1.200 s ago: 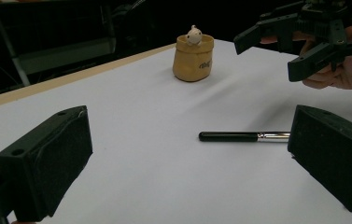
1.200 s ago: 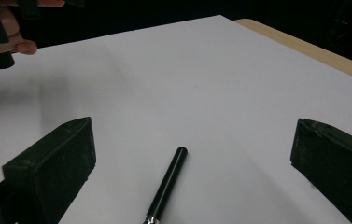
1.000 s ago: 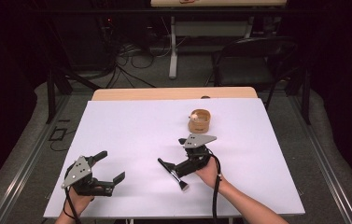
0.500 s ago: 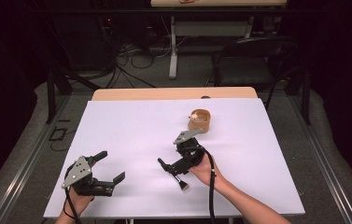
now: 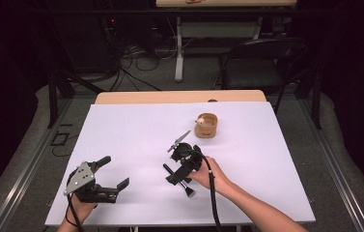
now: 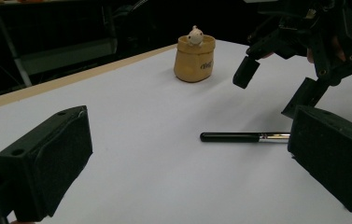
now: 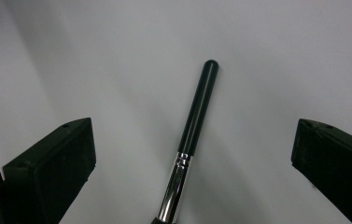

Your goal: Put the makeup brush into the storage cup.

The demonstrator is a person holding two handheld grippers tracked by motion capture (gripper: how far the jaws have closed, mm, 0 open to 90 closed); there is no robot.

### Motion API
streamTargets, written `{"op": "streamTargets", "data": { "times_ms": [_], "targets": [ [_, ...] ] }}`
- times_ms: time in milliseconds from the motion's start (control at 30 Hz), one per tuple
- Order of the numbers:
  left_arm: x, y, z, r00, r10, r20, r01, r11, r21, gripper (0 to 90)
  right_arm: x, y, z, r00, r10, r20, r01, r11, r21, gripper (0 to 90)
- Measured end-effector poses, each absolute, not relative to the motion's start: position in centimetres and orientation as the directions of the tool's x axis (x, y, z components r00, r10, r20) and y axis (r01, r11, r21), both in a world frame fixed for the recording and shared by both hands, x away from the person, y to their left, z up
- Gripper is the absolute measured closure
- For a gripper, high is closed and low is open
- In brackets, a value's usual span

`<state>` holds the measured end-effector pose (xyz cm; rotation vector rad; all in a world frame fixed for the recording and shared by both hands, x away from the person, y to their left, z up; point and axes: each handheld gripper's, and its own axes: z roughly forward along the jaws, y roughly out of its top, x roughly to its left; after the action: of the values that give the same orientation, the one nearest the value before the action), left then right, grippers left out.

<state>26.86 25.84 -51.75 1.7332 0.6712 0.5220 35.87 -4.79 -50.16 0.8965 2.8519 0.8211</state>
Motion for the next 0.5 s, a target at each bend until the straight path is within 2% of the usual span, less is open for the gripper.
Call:
{"op": "streamTargets", "data": {
  "times_ms": [233, 500],
  "targets": [
    [26.9, 25.8, -51.8, 0.737, 0.676, 0.001, 0.168, -0.186, 0.968, 0.0, 35.9, -3.8, -50.3, -0.838, 0.537, 0.101, 0.527, 0.747, 0.406, 5.6],
    [26.8, 25.9, -51.7, 0.737, 0.676, 0.003, 0.167, -0.187, 0.968, 0.0, 35.8, -3.2, -50.8, -0.829, 0.551, 0.094, 0.551, 0.777, 0.303, 26.6]
  ]
}}
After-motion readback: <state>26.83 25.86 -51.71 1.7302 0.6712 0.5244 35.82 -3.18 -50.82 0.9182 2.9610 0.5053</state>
